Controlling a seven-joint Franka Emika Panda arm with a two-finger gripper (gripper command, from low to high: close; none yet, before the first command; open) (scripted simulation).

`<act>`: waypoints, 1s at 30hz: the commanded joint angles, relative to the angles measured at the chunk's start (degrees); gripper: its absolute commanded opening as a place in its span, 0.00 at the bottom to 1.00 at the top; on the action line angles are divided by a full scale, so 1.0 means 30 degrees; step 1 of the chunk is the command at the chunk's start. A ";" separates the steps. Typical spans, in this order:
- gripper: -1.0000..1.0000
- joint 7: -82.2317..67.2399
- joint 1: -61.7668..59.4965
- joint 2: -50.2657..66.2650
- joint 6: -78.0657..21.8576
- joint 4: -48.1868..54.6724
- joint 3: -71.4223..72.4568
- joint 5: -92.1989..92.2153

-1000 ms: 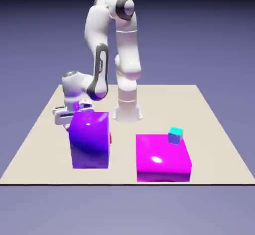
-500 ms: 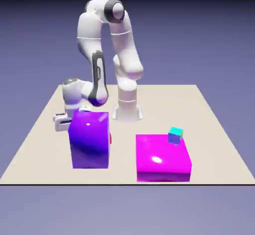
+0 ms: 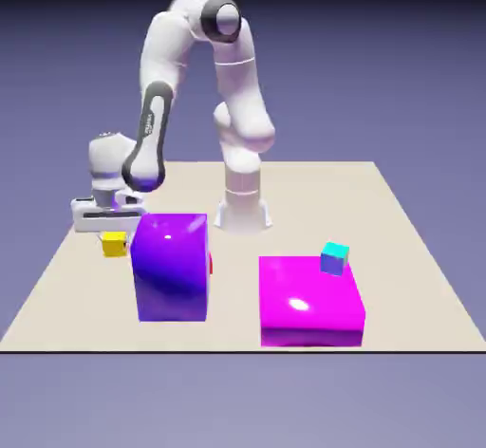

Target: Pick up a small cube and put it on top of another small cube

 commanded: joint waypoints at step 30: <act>0.00 0.4159 0.8535 -0.8495 -0.8800 0.2082 1.0703 0.2339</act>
